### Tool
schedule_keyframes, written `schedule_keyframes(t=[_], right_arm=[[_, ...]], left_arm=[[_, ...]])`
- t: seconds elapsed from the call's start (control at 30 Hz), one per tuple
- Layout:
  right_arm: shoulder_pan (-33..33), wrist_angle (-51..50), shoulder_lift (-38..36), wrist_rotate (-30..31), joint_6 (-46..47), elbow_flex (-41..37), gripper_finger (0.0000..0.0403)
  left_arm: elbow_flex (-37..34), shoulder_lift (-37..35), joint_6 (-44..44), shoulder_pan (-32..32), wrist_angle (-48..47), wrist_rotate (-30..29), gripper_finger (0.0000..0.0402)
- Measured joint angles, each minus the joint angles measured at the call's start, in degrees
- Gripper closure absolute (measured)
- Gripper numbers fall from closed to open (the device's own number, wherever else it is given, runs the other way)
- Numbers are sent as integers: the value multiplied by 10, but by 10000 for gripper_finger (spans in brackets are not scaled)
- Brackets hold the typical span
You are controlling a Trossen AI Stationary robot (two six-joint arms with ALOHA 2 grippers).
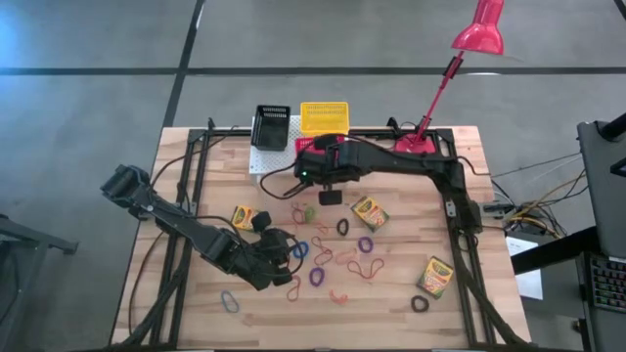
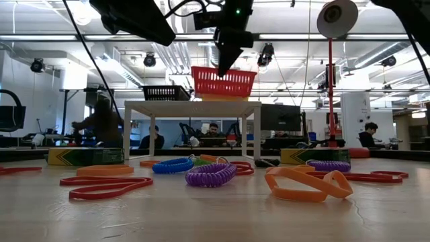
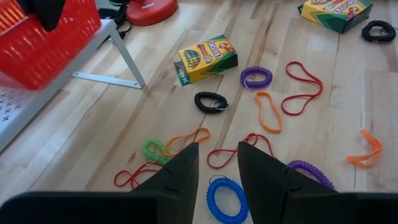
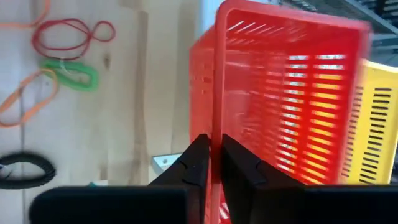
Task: Pick & Place Office Desk Supplies
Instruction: Put the red bin on the shelf, then put the crayon box into the black bin on the shelf
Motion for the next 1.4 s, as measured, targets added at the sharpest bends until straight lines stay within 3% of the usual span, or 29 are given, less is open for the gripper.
schedule_keyframes(t=[0.3,0.57,0.8,1.0,1.13,1.4], right_arm=[[-11,4,-2,63,40,0,301],[-10,18,-4,64,77,1,282],[-11,25,-35,8,81,1,278],[-9,20,-114,-22,78,-14,282],[10,36,-209,-40,78,-93,292],[66,187,-437,-41,171,-425,313]], left_arm=[[0,0,0,0,0,0,286],[0,0,-1,0,0,0,286],[0,0,-2,0,0,0,286],[0,0,-4,-3,-4,0,286],[0,0,-4,-10,-6,0,286],[0,0,-6,-13,-6,0,286]])
